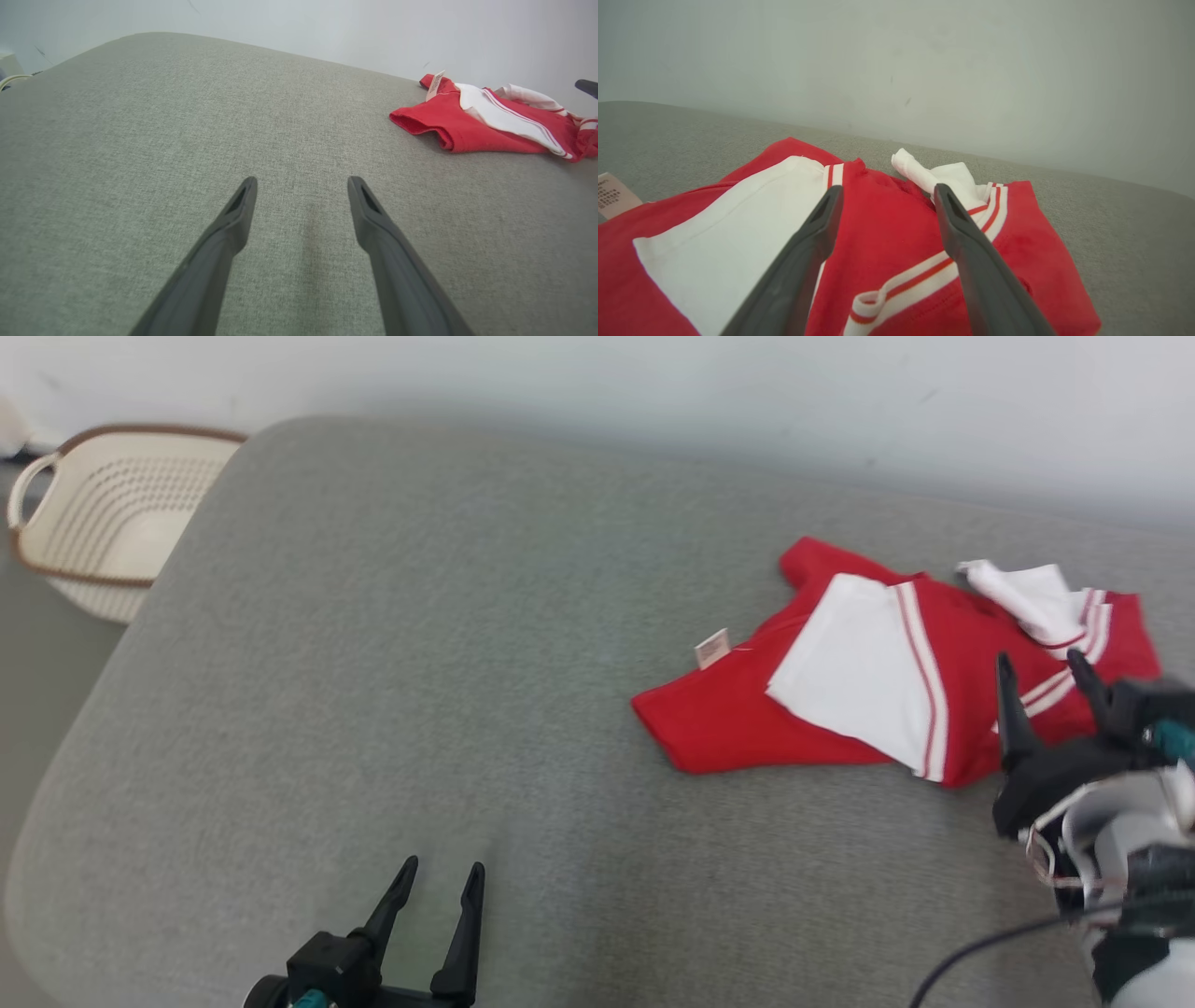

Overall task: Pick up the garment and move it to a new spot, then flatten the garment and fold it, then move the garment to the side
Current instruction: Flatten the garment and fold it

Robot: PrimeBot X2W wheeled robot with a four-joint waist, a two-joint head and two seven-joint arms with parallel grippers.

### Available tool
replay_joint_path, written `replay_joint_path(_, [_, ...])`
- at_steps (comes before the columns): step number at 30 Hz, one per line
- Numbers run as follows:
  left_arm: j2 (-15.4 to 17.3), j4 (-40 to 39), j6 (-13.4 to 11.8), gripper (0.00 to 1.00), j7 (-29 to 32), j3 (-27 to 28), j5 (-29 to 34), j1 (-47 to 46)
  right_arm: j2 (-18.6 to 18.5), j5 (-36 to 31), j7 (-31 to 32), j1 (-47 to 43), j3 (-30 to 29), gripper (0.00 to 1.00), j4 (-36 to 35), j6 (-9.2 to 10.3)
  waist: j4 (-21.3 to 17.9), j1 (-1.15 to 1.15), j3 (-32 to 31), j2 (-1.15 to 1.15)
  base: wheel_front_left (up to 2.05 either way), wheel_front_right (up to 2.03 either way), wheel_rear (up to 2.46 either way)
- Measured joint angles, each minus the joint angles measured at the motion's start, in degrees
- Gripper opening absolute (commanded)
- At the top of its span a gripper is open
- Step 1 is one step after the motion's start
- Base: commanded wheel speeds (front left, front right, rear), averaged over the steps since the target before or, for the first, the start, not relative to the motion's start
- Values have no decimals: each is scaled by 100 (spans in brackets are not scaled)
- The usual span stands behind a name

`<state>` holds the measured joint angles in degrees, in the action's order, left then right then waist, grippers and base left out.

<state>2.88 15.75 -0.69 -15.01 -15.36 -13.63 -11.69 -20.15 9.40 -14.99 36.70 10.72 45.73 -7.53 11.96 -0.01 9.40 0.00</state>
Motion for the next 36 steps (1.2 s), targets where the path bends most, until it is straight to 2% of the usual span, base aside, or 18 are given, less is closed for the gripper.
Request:
replay_joint_path(5, [-1, 18, 100, 100, 0, -41, 11, -6, 166, 46, 0, -836, -311, 100, -567, 1, -372, 0, -227, 0, 0, 0, 0])
replay_joint_path(14, [0, 308, 218, 100, 0, 26, 105, -431, 430, 32, 1, -1640, -556, 100, -1176, 0, -1000, 0, -396, -1, 0, 0, 0])
replay_joint_path(26, [-2, 1862, 620, 100, -1, 374, -75, -1959, 570, 66, -10, -1746, -658, 100, -1545, 0, -1877, 0, -68, 0, 0, 0, 0])
replay_joint_path(36, [78, 2733, 742, 100, 0, 742, 186, -2490, 638, 118, -10, -1636, -630, 100, -1578, 0, -2397, 1, 366, 0, 0, 0, 0])
